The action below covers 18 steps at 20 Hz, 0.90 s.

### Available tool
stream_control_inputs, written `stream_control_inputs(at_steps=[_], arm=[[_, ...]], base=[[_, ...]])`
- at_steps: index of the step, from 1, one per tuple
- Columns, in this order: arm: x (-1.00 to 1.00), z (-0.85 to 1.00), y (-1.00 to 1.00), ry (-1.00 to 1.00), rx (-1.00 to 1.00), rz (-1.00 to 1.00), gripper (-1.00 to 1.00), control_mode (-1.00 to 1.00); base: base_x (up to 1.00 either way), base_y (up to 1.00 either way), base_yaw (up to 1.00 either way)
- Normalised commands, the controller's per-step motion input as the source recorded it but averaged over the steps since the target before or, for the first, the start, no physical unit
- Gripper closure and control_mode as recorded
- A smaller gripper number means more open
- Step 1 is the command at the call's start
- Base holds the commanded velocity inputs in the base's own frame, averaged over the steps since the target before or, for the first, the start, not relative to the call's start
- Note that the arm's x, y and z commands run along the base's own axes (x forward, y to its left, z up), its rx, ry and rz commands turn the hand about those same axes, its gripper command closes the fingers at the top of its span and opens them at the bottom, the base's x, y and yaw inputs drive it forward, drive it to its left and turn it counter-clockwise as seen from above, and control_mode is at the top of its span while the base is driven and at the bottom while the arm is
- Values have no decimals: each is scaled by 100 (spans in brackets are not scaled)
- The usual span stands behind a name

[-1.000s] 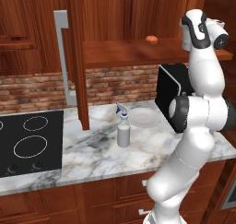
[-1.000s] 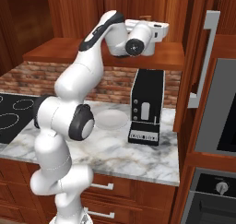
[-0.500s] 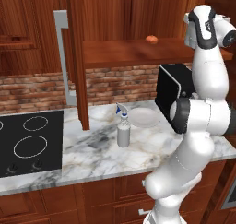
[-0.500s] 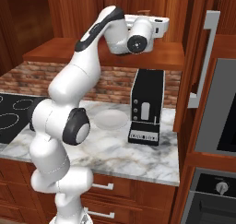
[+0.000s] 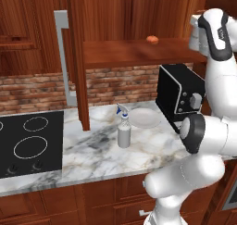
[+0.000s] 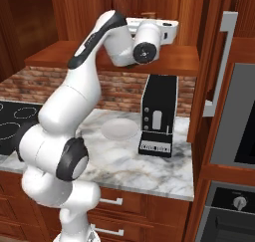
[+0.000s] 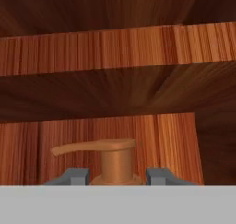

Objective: Pick the spray and soap dispenser from the cabinet and place them on the counter.

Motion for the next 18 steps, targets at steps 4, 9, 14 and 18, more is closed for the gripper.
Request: stream_control_inputs(at_steps=[4, 9, 14, 18], arm=[[-67, 0, 42, -1, 0, 0, 100, -100], [-71, 0, 41, -1, 0, 0, 100, -100], [-71, 0, 35, 0, 0, 0, 100, -100], [-73, 0, 23, 0, 0, 0, 100, -100]], base=[[0, 0, 0], [0, 0, 0], [0, 0, 0], [0, 0, 0]])
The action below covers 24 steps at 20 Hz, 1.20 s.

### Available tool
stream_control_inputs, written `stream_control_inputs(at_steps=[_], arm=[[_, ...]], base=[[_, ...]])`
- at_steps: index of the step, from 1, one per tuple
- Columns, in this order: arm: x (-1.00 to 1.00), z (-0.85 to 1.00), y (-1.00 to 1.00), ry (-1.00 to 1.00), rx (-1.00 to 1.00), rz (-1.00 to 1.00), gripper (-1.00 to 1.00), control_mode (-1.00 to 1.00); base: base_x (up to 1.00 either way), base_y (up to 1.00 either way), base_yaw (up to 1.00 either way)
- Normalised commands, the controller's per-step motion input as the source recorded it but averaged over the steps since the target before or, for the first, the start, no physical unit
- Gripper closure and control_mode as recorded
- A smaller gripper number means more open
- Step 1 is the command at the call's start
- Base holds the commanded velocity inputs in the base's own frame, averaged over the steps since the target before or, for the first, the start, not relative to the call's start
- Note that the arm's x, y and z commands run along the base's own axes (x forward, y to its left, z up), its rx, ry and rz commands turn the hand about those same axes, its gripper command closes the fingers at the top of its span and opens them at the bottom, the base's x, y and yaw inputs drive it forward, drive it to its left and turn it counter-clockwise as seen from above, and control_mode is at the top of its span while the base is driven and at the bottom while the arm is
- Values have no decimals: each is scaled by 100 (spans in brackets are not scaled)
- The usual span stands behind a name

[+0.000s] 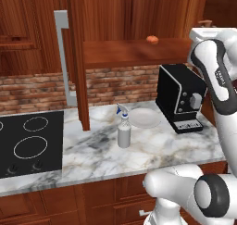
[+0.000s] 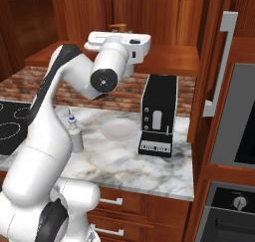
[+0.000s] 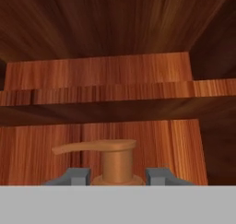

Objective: Pick the spray and soap dispenser from the cabinet and place them on the counter.

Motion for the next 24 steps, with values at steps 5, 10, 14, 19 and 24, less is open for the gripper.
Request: stream_control_inputs(at_steps=[5, 10, 14, 19, 24], arm=[[-71, -3, 13, 0, 0, 0, 100, -100], [-59, -16, 12, 0, 0, 0, 100, -100], [-44, -32, 11, 5, 0, 0, 100, -100], [-39, -38, 8, 8, 0, 0, 100, -100], [-34, -38, 12, 10, 0, 0, 100, -100]], base=[[0, 0, 0], [0, 0, 0], [0, 0, 0], [0, 0, 0], [0, 0, 0]])
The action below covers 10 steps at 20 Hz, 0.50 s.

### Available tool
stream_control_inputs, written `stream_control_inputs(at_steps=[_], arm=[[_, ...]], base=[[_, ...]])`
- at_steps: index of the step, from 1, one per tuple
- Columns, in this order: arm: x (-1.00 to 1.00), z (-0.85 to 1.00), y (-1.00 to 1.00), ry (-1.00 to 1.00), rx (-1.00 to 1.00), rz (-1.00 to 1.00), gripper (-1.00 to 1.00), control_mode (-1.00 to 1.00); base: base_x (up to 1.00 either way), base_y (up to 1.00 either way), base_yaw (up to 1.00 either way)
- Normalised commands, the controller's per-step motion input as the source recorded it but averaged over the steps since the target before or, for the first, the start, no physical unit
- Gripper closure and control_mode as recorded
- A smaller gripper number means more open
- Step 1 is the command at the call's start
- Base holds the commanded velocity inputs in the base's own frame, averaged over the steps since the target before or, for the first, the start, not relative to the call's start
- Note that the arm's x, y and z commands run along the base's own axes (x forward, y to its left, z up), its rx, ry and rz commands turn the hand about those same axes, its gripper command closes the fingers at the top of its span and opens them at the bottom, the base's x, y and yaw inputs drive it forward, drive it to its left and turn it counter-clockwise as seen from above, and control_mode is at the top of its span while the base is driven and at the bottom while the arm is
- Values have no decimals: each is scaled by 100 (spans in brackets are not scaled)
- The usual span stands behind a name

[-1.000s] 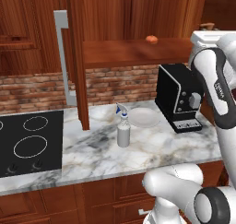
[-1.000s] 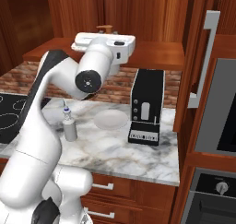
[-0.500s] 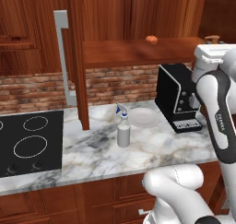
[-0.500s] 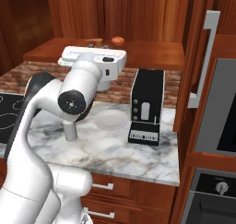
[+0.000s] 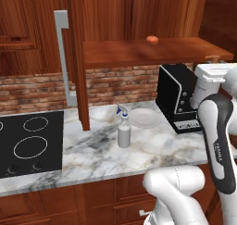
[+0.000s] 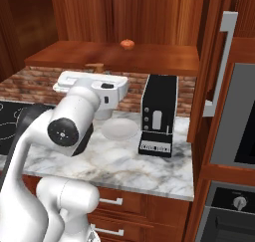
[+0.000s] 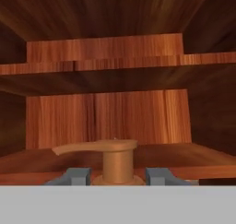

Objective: Pick the spray and soap dispenser from the cabinet and place them on the counter.

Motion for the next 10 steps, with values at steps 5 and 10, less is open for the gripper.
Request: stream_control_inputs(at_steps=[5, 10], arm=[[-26, -35, 13, 6, 0, 0, 100, -100], [-20, -38, 11, 4, 0, 0, 100, -100]], base=[[0, 0, 0], [0, 0, 0]])
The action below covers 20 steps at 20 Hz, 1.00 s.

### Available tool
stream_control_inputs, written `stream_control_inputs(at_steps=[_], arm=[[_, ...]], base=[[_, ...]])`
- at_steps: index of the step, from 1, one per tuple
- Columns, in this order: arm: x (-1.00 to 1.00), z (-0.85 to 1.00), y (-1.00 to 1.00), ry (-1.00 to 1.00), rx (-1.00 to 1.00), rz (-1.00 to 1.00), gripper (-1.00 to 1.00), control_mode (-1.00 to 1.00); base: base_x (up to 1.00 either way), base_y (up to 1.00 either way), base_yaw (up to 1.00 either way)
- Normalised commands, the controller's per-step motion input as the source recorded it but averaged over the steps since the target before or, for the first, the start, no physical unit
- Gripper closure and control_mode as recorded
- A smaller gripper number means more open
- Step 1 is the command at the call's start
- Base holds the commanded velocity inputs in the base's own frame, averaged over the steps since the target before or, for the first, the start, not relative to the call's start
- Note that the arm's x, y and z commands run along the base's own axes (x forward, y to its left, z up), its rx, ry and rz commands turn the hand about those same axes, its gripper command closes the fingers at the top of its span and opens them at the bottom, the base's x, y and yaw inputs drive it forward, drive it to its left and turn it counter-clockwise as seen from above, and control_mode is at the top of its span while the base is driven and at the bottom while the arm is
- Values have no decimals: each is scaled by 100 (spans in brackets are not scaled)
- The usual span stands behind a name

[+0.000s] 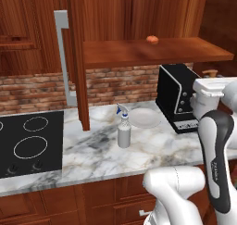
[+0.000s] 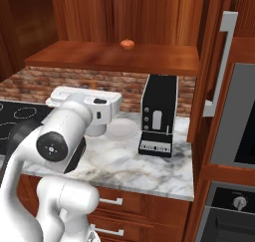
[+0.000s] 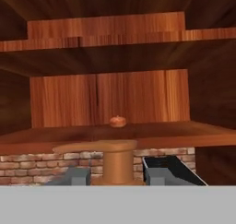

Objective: Pick the spray and soap dispenser from the cabinet and place them on the counter.

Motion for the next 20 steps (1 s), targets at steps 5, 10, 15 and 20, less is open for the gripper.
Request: stream_control_inputs(at_steps=[5, 10, 15, 20], arm=[[-9, -43, 10, 6, 0, 0, 100, -100], [-8, -45, 13, 5, 0, 0, 100, -100], [-6, -50, 17, 3, 0, 0, 100, -100], [3, -53, 28, 0, 0, 1, 100, -100]], base=[[0, 0, 0], [0, 0, 0], [0, 0, 0], [0, 0, 0]])
